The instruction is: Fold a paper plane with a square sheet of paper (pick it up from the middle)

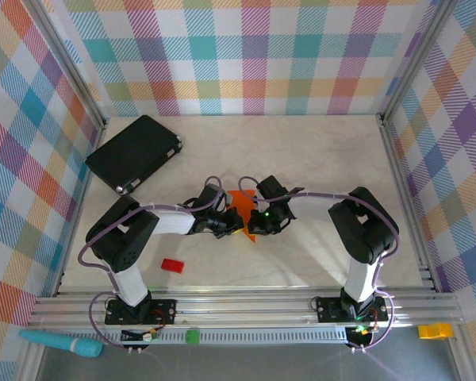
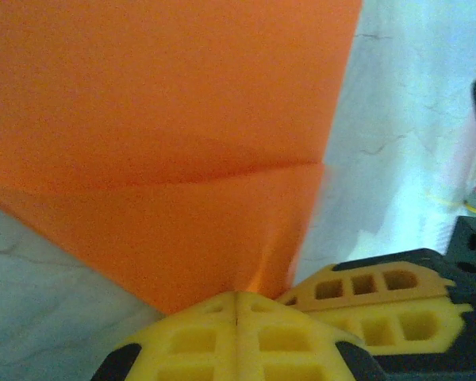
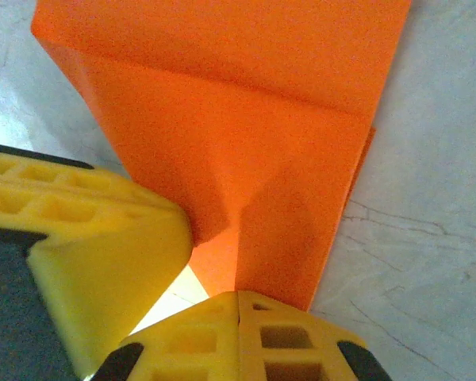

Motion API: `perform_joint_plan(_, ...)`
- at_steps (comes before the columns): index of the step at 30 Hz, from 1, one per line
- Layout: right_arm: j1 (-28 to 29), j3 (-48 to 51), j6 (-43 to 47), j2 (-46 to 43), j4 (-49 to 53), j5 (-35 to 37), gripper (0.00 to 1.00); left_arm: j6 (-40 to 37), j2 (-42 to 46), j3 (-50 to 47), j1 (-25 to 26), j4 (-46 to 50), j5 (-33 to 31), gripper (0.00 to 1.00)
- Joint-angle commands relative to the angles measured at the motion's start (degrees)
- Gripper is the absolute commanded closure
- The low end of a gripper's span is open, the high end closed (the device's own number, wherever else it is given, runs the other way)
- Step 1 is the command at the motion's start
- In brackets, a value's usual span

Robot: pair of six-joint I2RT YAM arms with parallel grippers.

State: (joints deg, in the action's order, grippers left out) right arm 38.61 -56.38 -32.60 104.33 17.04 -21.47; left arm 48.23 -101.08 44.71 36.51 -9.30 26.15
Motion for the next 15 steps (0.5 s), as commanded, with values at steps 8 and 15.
perform_joint_plan(8, 0.2, 2.6, -0.4, 3.8, 8.2, 6.8, 1.00, -4.8, -2.6, 4.0, -0.7, 10.6, -9.2, 0.99)
perform_joint_plan(15, 0.1, 3.7, 0.0, 4.2, 9.1, 8.1, 1.00, -6.8, -3.8, 5.4, -4.8, 9.8, -6.8, 0.91)
